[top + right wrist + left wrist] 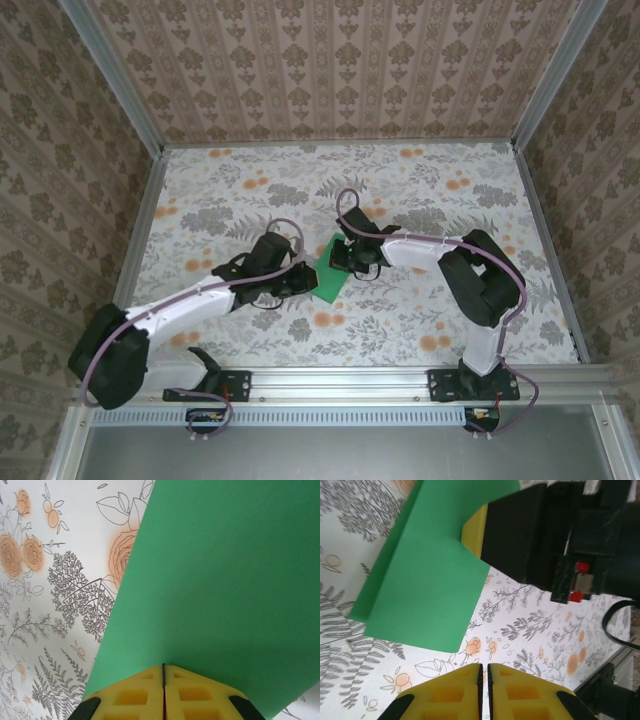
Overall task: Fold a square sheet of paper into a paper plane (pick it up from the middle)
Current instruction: Rotate the square sheet of paper at the center of the table, then first fold in half a square sheet of paper at the center of the table.
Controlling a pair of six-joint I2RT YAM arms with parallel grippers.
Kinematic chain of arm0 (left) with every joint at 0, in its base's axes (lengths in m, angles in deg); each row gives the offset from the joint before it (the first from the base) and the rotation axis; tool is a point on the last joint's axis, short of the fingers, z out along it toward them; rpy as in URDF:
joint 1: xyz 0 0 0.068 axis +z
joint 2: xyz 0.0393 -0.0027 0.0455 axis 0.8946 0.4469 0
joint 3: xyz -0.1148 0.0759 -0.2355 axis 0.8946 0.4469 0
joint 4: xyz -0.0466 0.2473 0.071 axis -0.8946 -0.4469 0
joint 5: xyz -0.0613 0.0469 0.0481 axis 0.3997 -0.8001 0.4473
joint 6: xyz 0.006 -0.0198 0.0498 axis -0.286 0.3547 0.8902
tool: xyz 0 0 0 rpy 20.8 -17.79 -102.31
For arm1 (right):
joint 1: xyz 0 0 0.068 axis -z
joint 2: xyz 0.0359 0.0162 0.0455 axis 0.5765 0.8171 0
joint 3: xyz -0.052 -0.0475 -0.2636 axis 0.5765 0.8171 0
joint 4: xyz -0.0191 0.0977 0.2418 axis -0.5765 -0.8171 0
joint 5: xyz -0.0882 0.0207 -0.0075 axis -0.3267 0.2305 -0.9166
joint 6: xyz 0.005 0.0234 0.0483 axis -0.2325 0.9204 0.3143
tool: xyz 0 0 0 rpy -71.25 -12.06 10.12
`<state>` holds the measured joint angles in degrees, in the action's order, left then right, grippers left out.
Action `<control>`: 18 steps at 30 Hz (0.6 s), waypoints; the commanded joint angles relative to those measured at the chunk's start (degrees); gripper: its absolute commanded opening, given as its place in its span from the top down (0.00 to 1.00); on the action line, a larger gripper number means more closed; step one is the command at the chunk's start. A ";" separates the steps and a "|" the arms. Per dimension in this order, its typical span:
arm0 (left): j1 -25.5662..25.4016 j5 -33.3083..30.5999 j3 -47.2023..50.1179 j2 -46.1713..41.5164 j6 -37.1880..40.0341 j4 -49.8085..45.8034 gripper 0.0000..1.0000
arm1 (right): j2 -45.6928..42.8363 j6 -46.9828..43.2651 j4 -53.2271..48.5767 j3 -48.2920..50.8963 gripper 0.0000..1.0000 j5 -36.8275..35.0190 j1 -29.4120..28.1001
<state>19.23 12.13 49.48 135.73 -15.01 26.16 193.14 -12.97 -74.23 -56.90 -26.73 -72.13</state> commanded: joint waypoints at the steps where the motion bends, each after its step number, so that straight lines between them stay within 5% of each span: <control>1: -1.71 -0.46 -2.20 4.39 -2.07 3.66 0.87 | 0.73 1.48 1.24 0.07 0.92 0.77 0.72; 18: -5.38 -0.39 -4.89 14.70 -4.06 9.05 0.88 | -10.60 23.86 -5.45 10.39 0.93 -15.30 -1.76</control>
<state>14.42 11.93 45.02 149.69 -17.64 33.39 185.10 4.06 -77.21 -47.89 -38.29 -72.77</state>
